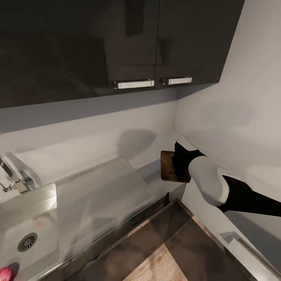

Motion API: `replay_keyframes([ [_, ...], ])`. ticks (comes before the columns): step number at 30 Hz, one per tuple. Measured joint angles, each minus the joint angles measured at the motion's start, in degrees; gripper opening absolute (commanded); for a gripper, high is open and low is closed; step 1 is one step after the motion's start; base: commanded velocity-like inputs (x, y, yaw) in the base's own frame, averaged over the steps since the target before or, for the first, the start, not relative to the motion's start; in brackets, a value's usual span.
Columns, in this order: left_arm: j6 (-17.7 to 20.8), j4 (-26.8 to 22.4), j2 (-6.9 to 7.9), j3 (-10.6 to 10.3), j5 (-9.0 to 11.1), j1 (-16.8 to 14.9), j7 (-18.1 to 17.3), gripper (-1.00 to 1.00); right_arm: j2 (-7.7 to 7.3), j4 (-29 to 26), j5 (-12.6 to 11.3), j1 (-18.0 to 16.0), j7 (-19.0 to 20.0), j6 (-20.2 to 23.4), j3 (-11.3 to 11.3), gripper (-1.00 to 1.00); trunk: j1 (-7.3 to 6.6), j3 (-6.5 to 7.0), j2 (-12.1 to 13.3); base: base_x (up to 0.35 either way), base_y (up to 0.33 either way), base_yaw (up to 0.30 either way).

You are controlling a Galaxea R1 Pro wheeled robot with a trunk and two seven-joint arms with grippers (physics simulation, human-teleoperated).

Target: In the kitchen, take the Vidalia onion out of the sink, dice it on the chopping board with the paring knife, put the diced onion into the bowl on the countertop, then place both the paring knife and the chopping board into the sink.

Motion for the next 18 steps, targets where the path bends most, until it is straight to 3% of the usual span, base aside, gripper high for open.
replay_keyframes([
  [5,0.0,0.0,-0.07,0.0,0.0,0.0,0.0,1.0,-1.11,-0.1,0.0,0.0,0.0,0.1,-0.1,1.0,0.0,0.0,0.0,0.0,0.0,0.0],
  [18,0.0,0.0,-0.07,0.0,0.0,0.0,0.0,1.0,-1.37,-1.0,-0.2,-0.1,0.1,0.4,-0.5,1.0,0.0,0.0,0.0,0.0,0.0,0.0],
])
